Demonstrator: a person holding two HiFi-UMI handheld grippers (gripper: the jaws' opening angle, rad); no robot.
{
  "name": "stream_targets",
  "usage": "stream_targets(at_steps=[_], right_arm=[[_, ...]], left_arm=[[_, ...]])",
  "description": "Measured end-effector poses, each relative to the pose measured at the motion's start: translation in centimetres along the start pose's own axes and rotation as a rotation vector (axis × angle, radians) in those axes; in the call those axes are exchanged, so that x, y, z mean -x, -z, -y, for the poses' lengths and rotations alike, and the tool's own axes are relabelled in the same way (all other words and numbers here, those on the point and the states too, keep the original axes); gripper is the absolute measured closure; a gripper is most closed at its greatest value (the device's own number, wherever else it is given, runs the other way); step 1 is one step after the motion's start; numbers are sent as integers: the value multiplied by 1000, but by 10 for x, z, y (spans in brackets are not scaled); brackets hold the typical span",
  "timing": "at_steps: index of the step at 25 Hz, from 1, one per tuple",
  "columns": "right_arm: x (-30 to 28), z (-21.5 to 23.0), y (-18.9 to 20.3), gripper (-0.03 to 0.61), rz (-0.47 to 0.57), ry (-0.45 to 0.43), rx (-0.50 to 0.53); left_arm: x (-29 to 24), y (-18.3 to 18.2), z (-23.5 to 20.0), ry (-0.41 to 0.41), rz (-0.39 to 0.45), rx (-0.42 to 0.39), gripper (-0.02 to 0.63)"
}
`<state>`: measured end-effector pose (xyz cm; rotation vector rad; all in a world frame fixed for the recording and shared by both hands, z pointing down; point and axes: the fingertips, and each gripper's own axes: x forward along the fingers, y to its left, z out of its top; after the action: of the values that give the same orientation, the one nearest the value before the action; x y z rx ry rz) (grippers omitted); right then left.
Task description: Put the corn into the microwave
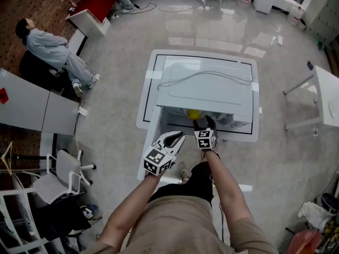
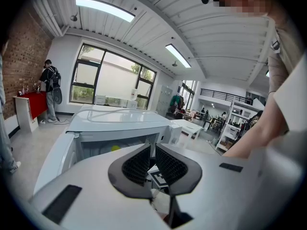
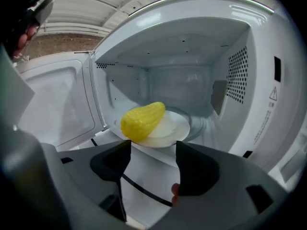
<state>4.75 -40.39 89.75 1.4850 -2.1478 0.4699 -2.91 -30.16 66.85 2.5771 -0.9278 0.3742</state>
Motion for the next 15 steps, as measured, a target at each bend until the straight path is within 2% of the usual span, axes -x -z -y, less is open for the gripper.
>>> stream_targets(at_steps=[10, 15], right_arm=[[-22, 6, -15, 299, -21, 39, 54], [-28, 3, -21, 299, -41, 25, 88]], left_arm=[[2, 7, -7, -21, -16, 5, 592], [5, 4, -7, -25, -7, 4, 592]])
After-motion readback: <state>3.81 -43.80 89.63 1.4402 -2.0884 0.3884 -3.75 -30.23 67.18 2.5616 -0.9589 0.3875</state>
